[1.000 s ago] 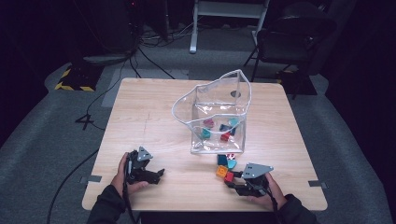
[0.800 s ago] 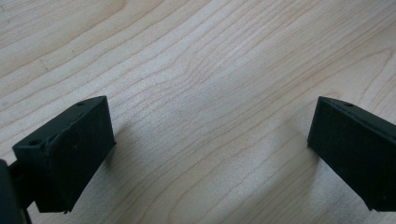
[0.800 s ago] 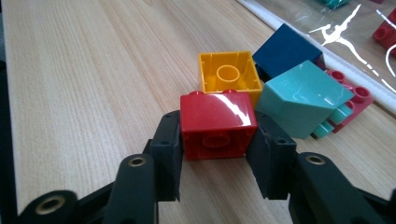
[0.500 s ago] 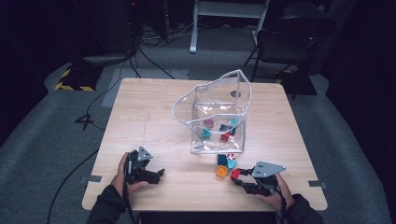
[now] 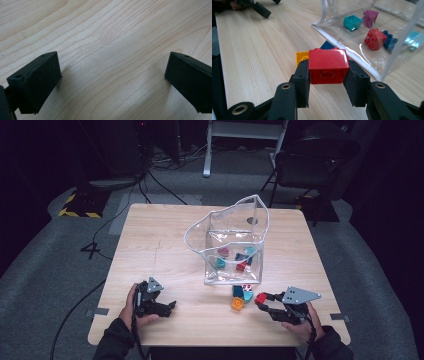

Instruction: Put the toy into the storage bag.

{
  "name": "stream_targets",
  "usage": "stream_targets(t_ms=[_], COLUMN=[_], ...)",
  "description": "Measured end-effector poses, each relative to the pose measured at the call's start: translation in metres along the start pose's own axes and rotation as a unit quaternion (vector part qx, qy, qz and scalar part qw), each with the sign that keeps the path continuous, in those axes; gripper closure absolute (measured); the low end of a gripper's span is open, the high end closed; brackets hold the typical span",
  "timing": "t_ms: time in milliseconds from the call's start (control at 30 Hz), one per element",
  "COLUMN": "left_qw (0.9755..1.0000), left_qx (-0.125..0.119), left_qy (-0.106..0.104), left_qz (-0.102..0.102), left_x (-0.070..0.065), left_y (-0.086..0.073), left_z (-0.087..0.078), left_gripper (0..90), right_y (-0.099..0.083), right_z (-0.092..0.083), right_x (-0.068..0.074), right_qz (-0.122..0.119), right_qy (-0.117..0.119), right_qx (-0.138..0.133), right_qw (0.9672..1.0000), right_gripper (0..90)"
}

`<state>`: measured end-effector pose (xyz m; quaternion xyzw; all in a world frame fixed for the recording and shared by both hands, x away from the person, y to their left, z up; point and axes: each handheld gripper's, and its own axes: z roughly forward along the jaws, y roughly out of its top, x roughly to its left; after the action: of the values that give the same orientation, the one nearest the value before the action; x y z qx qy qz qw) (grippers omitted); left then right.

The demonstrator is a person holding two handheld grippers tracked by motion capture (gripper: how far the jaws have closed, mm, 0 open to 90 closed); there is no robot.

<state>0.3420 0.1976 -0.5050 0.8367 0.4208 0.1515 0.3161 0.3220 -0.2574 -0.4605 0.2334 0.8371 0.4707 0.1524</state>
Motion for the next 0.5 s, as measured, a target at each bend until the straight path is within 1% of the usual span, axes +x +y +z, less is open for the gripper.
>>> stream_targets(t_ms=[233, 400, 500], left_qw=[1.0, 1.0, 1.0], left_qx=[0.0, 0.0, 0.0], left_qy=[0.001, 0.0, 0.0], left_qz=[0.0, 0.0, 0.0], left_x=[0.0, 0.0, 0.0], left_y=[0.0, 0.0, 0.0], left_z=[0.0, 0.0, 0.0], left_gripper=[0.6, 0.6, 0.6], right_y=[0.016, 0.029, 0.034], right_z=[-0.015, -0.028, -0.032], right_x=[-0.006, -0.011, -0.015], right_qz=[0.002, 0.004, 0.003], right_qy=[-0.021, -0.035, -0.043], right_qx=[-0.024, -0.046, -0.052], right_qw=[0.9995, 0.9983, 0.9977], right_gripper=[59.3, 59.3, 59.4])
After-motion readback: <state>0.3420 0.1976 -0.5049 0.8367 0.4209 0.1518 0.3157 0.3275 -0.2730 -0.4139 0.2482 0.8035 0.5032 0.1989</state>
